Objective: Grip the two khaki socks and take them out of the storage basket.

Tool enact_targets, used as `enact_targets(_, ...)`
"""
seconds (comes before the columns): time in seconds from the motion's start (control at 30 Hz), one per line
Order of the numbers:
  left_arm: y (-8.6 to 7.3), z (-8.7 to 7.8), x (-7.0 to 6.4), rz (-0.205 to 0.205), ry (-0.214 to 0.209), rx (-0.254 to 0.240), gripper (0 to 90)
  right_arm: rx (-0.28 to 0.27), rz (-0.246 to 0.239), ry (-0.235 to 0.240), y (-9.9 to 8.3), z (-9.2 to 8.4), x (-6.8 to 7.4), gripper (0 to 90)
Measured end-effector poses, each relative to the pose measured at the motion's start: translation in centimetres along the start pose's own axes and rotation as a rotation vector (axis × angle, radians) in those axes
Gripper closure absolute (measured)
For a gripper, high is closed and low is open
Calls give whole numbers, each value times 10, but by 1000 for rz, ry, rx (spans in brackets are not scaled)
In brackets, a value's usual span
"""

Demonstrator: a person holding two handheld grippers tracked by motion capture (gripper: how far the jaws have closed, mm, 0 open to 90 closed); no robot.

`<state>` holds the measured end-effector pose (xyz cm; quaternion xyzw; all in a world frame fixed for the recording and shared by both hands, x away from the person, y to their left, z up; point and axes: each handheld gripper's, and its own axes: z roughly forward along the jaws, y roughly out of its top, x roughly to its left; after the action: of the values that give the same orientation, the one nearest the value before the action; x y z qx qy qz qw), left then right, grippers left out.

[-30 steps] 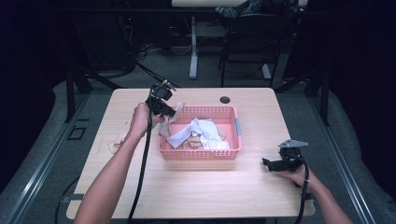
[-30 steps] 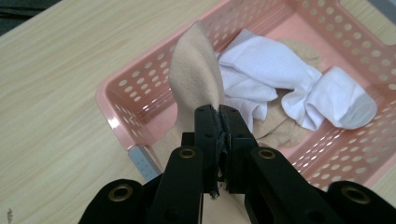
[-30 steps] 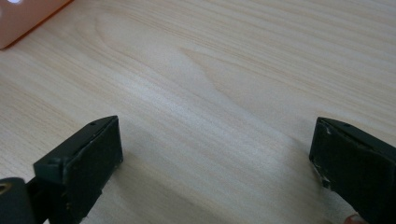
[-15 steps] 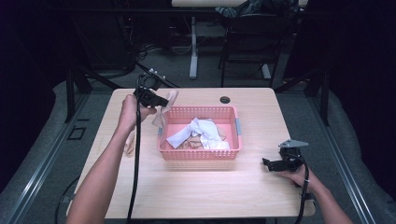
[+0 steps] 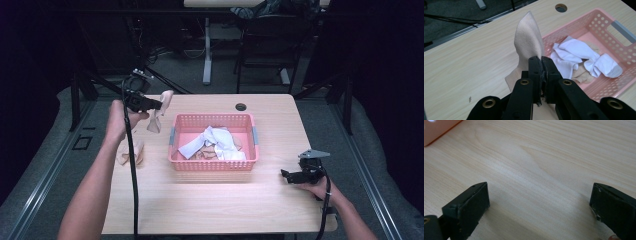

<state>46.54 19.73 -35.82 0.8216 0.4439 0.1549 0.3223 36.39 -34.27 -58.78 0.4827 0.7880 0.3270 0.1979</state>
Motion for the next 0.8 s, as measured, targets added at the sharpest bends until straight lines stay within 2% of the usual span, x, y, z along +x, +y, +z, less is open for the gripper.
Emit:
enact_targets(0.13,-9,-7,10,-14,20,-4,866,0,0,0,0,0,0,17)
enact_targets(0.37,-26,-18,23,-45,32,-13,866,0,0,0,0,0,0,17)
enact_targets(0.5,-44,-24,35,-77,50,-11,866,0,0,0,0,0,0,17)
enact_targets(0.63,-55,-26,39,-80,63,-2,866,0,0,0,0,0,0,17)
enact_targets(0.8,-77,-24,50,-124,68,10,866,0,0,0,0,0,0,17)
